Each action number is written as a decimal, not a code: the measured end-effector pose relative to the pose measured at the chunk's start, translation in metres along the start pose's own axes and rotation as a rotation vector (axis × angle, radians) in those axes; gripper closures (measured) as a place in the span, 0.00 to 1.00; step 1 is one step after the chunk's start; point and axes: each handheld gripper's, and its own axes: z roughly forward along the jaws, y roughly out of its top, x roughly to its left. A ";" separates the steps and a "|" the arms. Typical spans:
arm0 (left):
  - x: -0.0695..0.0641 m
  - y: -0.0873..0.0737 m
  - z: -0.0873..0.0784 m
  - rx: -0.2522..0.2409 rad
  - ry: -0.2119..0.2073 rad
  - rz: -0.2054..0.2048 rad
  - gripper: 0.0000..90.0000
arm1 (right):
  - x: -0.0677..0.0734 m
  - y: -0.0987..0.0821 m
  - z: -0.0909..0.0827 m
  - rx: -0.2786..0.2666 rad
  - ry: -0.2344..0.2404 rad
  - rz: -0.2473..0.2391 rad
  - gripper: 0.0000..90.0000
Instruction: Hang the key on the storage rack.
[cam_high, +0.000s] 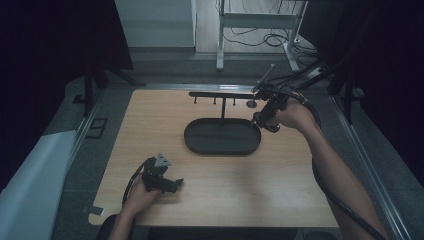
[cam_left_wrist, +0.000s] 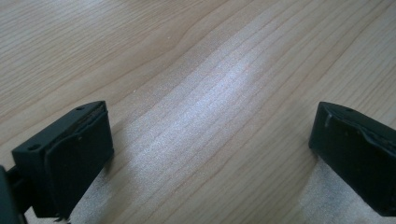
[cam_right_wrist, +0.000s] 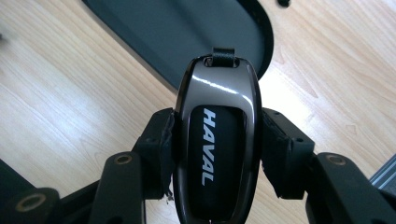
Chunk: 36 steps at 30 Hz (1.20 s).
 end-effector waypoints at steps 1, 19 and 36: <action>0.000 0.000 0.000 0.000 0.000 0.000 0.00 | -0.002 0.002 -0.004 -0.006 0.001 0.006 0.54; 0.000 0.000 0.000 -0.001 0.001 0.000 0.00 | -0.018 0.026 -0.030 0.002 -0.013 0.068 0.54; 0.000 0.000 0.000 -0.004 0.001 -0.001 0.00 | -0.026 0.042 -0.036 -0.013 -0.037 0.122 0.54</action>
